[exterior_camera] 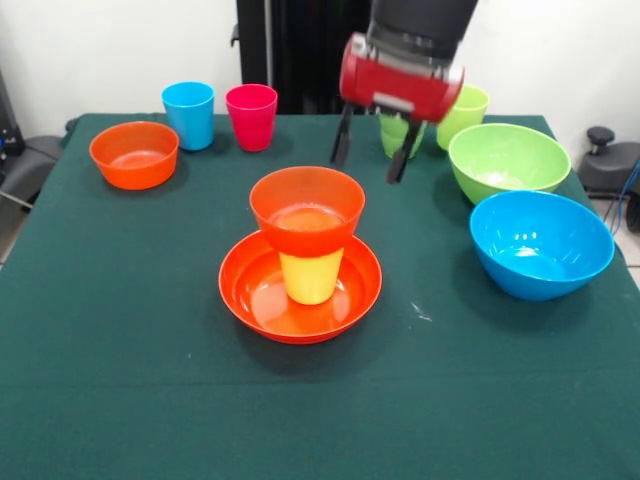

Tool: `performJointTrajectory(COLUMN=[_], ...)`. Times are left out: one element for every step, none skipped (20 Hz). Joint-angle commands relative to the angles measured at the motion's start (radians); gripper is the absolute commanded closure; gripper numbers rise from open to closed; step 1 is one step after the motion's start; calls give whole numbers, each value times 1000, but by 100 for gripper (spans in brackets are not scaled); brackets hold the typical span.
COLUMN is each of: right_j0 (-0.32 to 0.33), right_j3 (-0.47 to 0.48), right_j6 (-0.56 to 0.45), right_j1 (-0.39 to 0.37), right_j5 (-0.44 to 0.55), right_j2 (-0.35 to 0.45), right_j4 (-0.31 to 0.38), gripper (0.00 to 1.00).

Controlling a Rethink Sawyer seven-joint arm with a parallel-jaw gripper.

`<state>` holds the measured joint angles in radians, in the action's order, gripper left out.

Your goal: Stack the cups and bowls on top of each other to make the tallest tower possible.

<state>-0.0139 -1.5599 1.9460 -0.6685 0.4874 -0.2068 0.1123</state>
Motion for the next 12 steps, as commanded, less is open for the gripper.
performJointTrajectory(right_j0=[6,10,14,25,39,47,53,59,76,97,111,117], right_j3=[-205,-242,-285,-330,-373,-406,-430,-454,-480,-507,-533,-549], right_j6=[0,6,20,32,36,41,38,36,21,3,-1,-1], right_j1=[-188,-203,-213,-221,-234,-244,-253,-262,-268,-275,-283,-295], right_j5=[162,143,112,75,50,30,10,-10,-30,-50,-64,-78], right_j2=[82,93,106,124,145,158,165,172,189,208,220,221], right_j4=[-21,-28,-36,-50,-68,-80,-81,-82,-85,-87,-93,-89], gripper=[0,0,0,0,0,0,0,0,0,0,0,0])
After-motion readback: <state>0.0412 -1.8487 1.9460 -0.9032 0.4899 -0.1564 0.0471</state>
